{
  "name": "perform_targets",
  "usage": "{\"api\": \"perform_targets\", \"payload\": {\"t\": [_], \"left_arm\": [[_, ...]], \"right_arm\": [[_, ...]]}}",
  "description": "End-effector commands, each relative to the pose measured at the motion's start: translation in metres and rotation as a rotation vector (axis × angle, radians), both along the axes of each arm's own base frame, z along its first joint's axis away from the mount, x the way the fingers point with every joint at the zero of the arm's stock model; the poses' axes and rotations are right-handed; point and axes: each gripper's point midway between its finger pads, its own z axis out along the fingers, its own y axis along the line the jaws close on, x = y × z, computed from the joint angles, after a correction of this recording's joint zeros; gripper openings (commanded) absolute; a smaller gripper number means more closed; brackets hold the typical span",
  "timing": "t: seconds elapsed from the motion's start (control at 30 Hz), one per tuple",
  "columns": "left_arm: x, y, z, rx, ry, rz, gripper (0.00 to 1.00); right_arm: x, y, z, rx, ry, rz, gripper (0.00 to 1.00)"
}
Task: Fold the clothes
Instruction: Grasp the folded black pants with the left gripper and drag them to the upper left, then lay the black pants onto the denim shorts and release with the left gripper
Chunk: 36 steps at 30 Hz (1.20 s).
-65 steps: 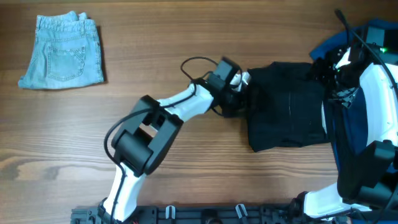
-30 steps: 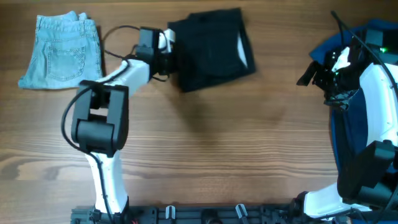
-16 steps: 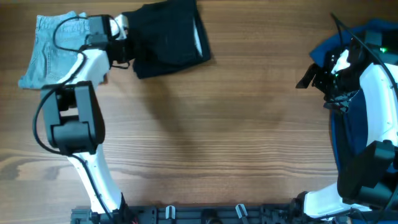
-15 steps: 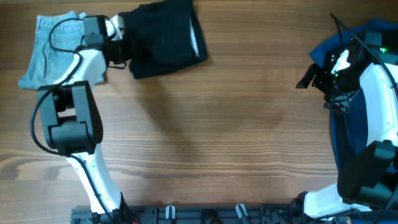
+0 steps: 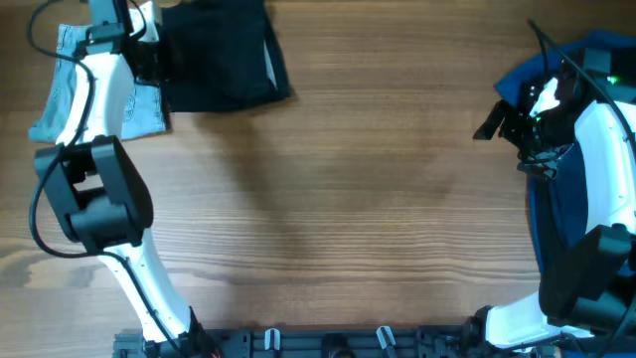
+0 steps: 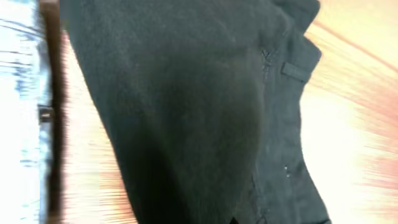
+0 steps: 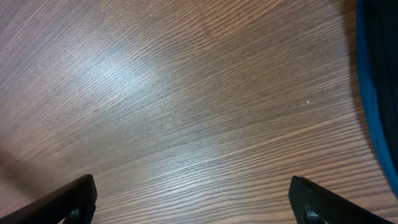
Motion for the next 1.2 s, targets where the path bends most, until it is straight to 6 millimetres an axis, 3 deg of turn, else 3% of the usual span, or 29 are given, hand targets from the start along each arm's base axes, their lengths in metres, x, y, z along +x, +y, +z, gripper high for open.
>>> {"api": "perform_targets", "payload": {"t": [0.0,0.2,0.3,0.5,0.73,0.93,1.17], "left_arm": [[0.004,0.039,0.001,0.113,-0.013,0.053,0.04],[-0.005,0.105,0.002,0.168,-0.025,0.141,0.04],[-0.008,0.123,0.003,0.203,-0.037,0.133,0.04],[-0.007,0.129,0.012,0.212,-0.05,0.137,0.04],[-0.006,0.149,0.055,0.321,-0.052,0.179,0.04],[-0.01,0.163,0.059,0.383,-0.034,0.205,0.07],[-0.031,0.213,0.059,0.41,-0.006,0.302,0.04]], "right_arm": [[0.002,0.0,0.008,-0.005,-0.028,0.025,0.99],[-0.005,0.002,0.008,0.0,-0.005,0.044,1.0],[-0.005,0.002,0.008,0.0,-0.004,0.043,1.0],[-0.007,0.003,0.008,0.002,0.004,0.043,1.0],[-0.007,0.003,0.008,0.002,0.004,0.044,1.0],[-0.008,0.002,0.007,-0.001,0.008,0.045,1.0],[-0.015,-0.004,0.005,-0.041,0.044,0.041,1.0]]}}
